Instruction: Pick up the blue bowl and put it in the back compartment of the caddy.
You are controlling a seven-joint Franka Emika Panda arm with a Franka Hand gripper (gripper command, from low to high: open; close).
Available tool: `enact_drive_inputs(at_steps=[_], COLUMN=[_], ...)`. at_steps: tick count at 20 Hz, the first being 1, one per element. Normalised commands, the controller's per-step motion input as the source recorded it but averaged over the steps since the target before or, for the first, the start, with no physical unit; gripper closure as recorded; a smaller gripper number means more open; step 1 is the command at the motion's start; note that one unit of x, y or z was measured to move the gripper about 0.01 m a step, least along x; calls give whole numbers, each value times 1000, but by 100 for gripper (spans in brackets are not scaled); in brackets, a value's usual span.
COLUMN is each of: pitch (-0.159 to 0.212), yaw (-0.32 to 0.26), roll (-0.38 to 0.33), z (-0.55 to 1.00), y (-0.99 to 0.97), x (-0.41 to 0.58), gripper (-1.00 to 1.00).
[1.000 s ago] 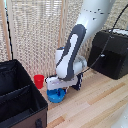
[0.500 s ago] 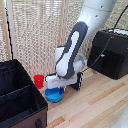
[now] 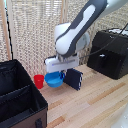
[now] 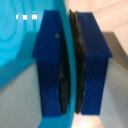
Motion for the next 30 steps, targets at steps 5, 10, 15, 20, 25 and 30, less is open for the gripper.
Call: enact_drive_inputs(at_steps=[5,10,15,20,25,30], pitch=[113,74,5,2,29,43], yaw=[-7,-32,-86,-65,-49,-33], roll=[50,79,117,101,9,0], z=[863,831,697,627,318,190], y=[142,266,563,747,874,920], x=[271,334,334,252,236,199], gripper=[100,100,100,100,100,100])
